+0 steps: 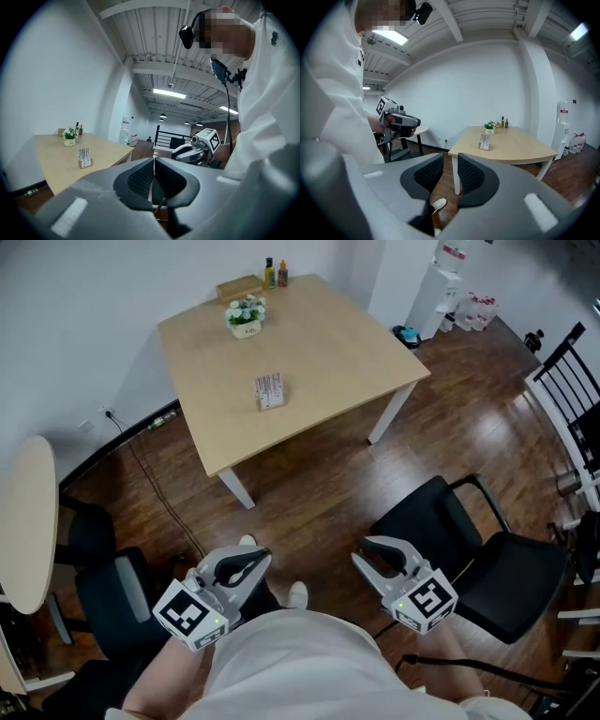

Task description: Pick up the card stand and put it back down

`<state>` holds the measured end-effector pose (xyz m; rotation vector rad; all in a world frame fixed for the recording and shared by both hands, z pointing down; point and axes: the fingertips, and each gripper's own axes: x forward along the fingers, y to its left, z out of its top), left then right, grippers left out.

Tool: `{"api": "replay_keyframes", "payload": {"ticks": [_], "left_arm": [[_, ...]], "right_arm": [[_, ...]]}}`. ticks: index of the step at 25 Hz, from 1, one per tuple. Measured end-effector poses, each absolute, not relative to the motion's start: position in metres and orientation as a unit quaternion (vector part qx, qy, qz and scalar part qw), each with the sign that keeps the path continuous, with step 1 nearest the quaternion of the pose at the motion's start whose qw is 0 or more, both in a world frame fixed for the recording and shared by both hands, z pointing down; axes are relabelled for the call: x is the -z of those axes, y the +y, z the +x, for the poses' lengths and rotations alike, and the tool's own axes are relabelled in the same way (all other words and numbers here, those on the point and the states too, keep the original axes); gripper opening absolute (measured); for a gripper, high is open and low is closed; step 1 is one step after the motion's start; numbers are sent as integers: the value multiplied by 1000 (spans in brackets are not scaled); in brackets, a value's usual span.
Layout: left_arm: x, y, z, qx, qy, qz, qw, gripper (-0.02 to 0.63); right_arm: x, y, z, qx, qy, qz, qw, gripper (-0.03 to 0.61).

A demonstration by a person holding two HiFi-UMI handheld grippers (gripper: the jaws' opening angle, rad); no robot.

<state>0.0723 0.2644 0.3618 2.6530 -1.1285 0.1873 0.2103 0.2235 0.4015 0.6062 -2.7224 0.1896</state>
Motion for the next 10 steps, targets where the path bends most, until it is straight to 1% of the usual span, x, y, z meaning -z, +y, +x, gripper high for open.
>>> {"api": "replay_keyframes", "payload": {"ticks": [10], "left_arm": [[-362,268,83,-65,-383,913,124,10]], "right_arm": [[-400,235,225,-67,-958,222,170,100]]}}
